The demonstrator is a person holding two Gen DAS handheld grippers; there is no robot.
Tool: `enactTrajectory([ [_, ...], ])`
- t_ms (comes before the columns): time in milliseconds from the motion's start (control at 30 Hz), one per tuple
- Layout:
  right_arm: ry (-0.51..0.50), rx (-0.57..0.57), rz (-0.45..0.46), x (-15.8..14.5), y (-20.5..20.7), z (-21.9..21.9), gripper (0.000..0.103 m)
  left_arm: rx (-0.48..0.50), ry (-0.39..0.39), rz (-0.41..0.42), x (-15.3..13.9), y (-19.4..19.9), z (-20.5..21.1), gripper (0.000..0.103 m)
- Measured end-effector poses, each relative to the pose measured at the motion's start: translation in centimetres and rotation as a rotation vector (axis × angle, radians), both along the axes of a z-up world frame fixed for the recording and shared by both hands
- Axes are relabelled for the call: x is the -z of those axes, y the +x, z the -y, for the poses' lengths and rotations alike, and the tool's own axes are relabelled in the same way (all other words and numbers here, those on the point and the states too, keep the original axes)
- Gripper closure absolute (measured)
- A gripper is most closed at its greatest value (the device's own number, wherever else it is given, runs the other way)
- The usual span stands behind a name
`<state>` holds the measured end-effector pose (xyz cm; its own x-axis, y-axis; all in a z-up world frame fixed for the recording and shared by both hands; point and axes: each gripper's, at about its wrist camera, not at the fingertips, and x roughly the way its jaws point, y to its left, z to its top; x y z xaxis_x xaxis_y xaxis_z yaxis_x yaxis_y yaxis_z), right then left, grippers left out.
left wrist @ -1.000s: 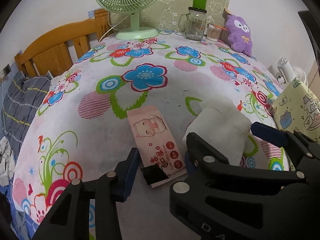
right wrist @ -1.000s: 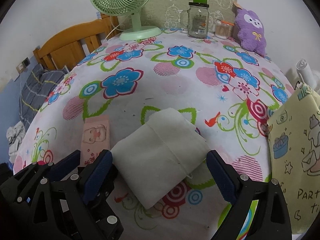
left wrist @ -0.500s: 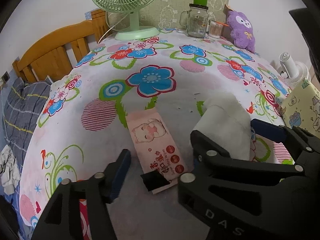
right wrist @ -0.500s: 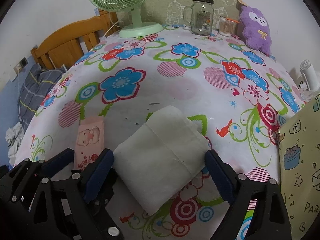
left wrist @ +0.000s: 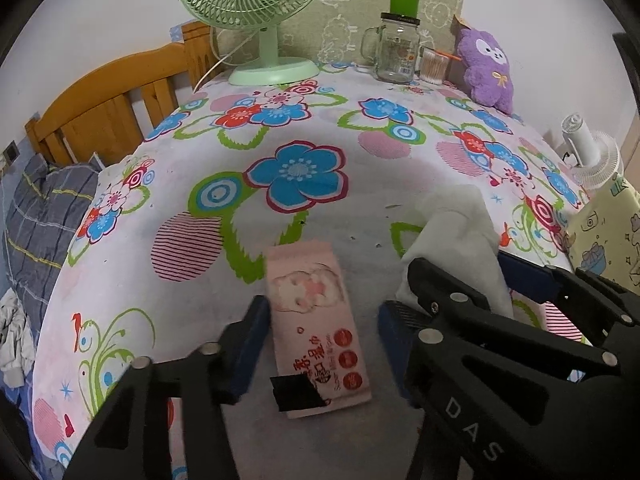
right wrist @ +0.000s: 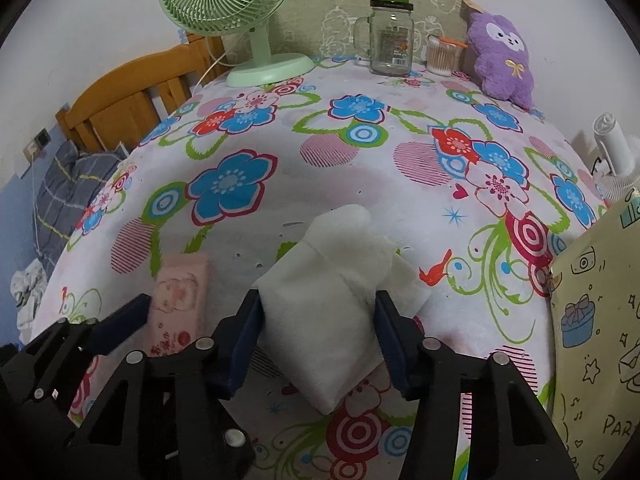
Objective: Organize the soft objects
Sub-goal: 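Grasp the pink wet-wipe pack with the left tool while the right tool grasps the white sponge, then lift the wipe pack and sponge and carry both toward the fabric box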
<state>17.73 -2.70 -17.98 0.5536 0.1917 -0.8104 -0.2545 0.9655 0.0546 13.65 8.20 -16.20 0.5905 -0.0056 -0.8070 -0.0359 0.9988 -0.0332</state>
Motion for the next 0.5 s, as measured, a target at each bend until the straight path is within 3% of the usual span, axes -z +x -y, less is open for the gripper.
enactTrajectory([
  [67, 0.008, 0.001, -0.003, 0.0, 0.0, 0.2, 0.048, 0.004, -0.004, -0.002, -0.1, 0.0, 0.1, 0.063],
  [500, 0.035, 0.033, -0.015, -1.2, -1.1, 2.4, 0.056, 0.028, -0.022, 0.002, -1.3, -0.8, 2.1, 0.064],
])
